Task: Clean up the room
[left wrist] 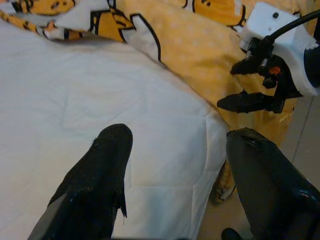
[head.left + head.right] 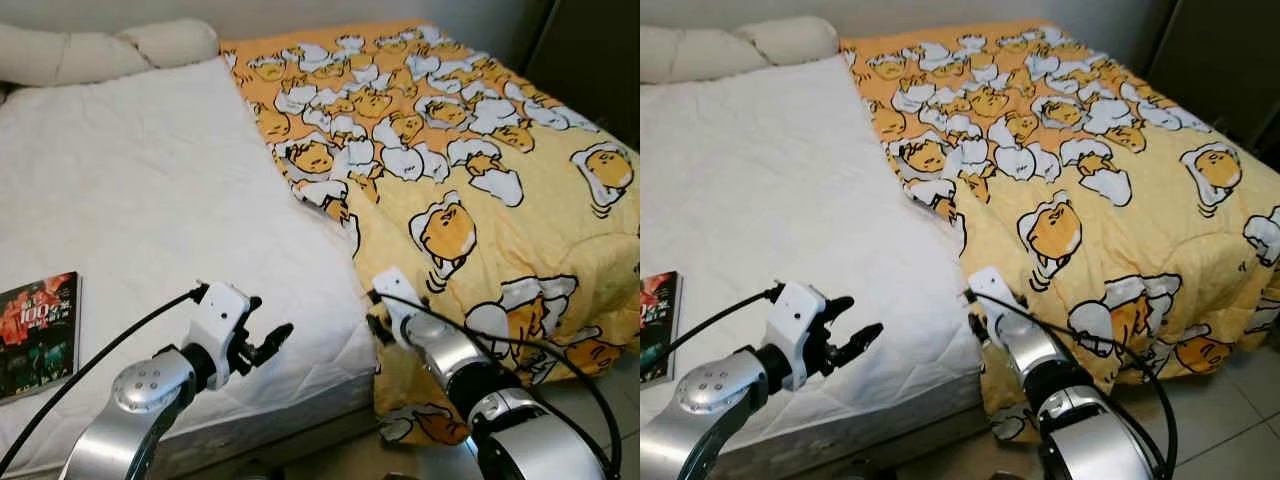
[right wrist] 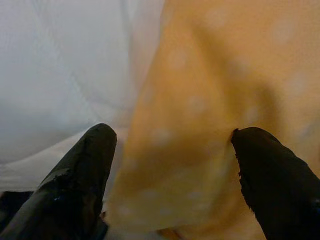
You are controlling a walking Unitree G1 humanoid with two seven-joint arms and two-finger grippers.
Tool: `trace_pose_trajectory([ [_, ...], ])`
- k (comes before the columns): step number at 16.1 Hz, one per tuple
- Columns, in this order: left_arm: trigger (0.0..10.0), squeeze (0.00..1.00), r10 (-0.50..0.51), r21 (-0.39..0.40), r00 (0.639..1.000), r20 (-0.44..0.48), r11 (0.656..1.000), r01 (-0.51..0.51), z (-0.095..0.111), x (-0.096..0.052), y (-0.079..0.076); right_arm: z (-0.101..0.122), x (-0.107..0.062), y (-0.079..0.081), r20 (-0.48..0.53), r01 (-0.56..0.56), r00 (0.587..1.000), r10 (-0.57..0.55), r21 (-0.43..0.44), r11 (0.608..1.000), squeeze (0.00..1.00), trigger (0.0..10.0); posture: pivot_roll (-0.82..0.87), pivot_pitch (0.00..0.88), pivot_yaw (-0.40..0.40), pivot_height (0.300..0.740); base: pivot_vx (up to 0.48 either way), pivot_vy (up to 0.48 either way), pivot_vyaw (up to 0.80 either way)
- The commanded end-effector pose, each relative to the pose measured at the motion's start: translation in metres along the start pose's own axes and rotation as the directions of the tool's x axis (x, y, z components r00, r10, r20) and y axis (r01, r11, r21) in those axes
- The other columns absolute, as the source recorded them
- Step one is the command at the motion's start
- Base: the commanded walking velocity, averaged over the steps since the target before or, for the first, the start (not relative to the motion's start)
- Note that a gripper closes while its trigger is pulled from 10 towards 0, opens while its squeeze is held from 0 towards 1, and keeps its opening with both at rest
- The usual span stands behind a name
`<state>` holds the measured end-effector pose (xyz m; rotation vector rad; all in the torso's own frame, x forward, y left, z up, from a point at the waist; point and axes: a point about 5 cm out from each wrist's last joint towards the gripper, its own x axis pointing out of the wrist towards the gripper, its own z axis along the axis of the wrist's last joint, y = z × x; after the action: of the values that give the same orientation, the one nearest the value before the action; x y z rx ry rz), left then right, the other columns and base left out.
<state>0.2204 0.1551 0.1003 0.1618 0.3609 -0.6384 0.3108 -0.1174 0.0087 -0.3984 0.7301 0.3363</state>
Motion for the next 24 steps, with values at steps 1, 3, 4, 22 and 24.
trace_pose_trajectory([
  [1, 10.0, 0.0, -0.002, 0.003, 1.0, -0.009, 1.0, 0.002, 0.001, -0.003, -0.001, 0.001, 0.001, 0.001, 0.012, -0.018, 1.0, 0.018, 0.037, 0.999, 0.0, 0.0, 0.08, 0.097, 0.028, 0.74, 0.0, 0.0, 0.0],
  [3, 10.0, 0.0, 0.001, -0.002, 1.0, -0.017, 1.0, -0.001, -0.001, -0.005, -0.001, -0.002, 0.002, -0.002, 0.012, -0.006, 1.0, 0.005, 0.052, 0.999, 0.0, 0.0, 0.1, 0.116, 0.036, 0.74, 0.0, 0.0, 0.0],
  [4, 10.0, 0.0, 0.004, -0.007, 1.0, -0.026, 1.0, -0.004, -0.002, -0.006, 0.0, 0.0, 0.002, -0.007, 0.021, 0.029, 0.999, -0.029, 0.022, 0.999, 0.0, 0.0, 0.1, 0.124, 0.04, 0.74, 0.0, 0.0, 0.0],
  [22, 10.0, 0.0, 0.029, 0.003, 0.999, -0.013, 1.0, -0.029, 0.003, -0.015, -0.003, 0.012, 0.003, 0.001, 0.082, -0.013, 0.997, 0.012, 0.006, 1.0, 0.0, 0.0, 0.07, 0.07, 0.048, 0.74, 0.0, 0.0, 0.0],
  [24, 10.0, 0.0, 0.029, 0.003, 0.999, -0.017, 1.0, -0.028, 0.004, -0.014, -0.002, 0.01, 0.003, -0.003, 0.085, -0.017, 0.996, 0.015, 0.024, 1.0, 0.0, 0.0, 0.06, 0.062, 0.051, 0.74, 0.0, 0.0, 0.0],
])
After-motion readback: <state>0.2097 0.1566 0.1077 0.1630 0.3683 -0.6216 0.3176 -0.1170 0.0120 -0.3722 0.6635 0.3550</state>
